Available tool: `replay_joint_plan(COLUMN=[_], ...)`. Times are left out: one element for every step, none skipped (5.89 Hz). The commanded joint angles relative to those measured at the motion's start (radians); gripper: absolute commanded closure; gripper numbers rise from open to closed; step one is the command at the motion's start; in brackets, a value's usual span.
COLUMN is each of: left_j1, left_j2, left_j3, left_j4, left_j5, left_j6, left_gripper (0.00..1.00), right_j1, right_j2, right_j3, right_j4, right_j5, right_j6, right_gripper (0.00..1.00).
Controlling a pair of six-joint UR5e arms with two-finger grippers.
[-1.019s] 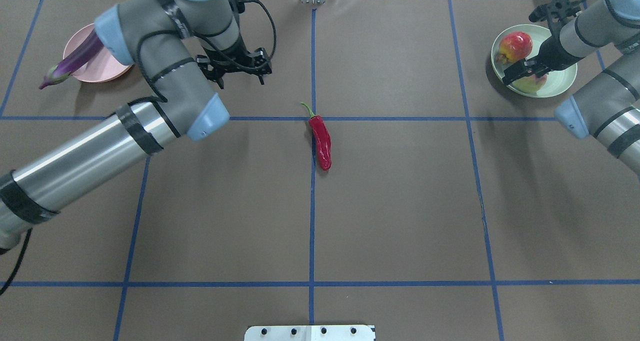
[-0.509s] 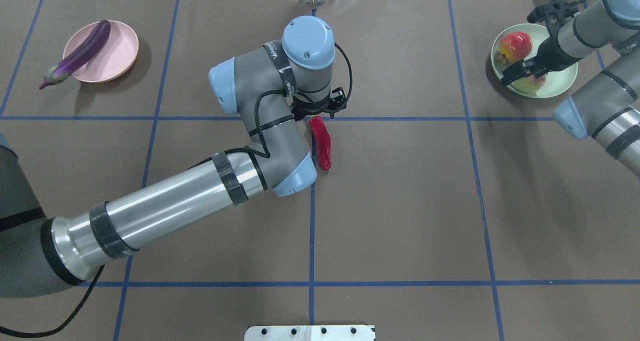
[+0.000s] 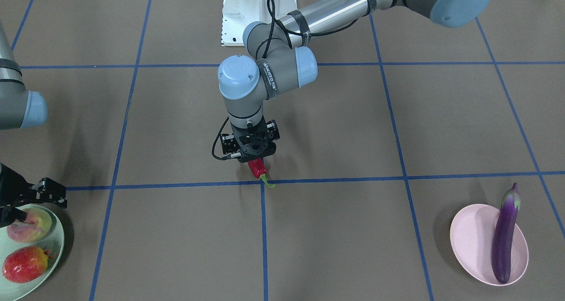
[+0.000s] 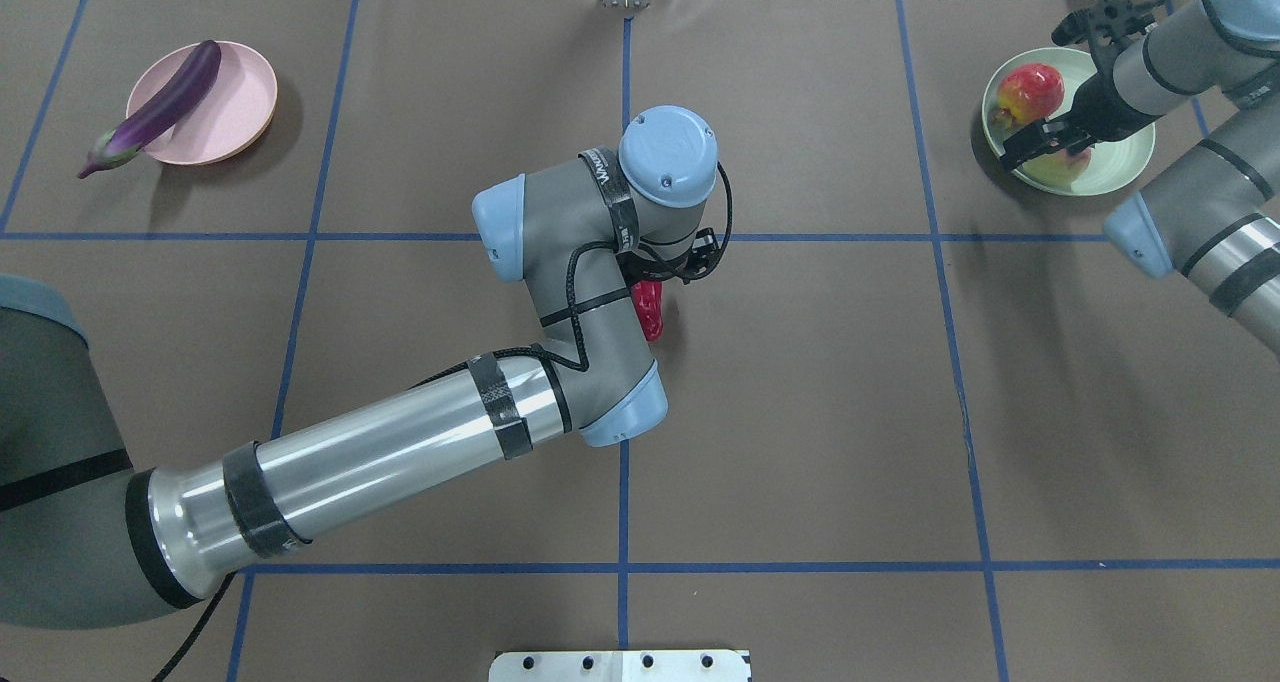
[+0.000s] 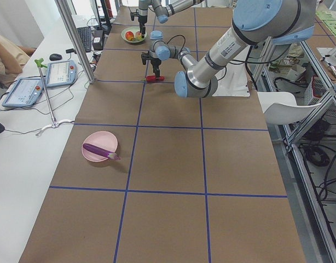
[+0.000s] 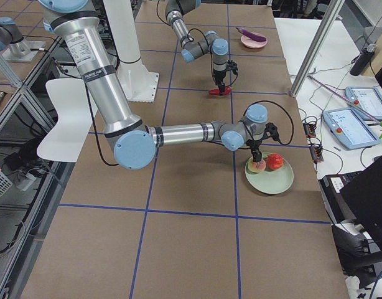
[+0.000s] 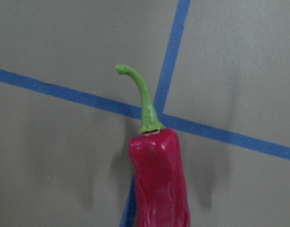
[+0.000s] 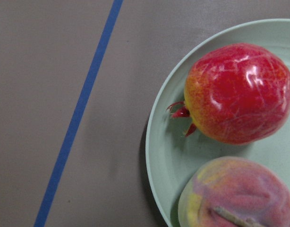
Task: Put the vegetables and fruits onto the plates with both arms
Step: 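Move the left gripper to the red chili pepper and grasp it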
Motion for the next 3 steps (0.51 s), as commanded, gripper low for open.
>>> replay_joint_plan(left_j1=[0.002,-0.001,-0.004], left_j2=[-0.002,-0.002,-0.002], left_j3=[0.009,0.009,0.009], left_j4=[-0.003,-0.003,-0.002], left_j5=[0.001,0.001,-0.001], left_j6=[0.013,0.042,0.048], left_gripper=[0.44,0.85,1.00], right_j1=[0.000,0.000,0.000], right_j2=[0.001,0.001,0.001], right_j3=[-0.001,-0.001,-0.001], right_j4=[0.000,0.000,0.000], right_j5=[0.000,0.000,0.000], right_j6=[0.000,0.000,0.000], right_gripper=[0.00,0.00,0.00])
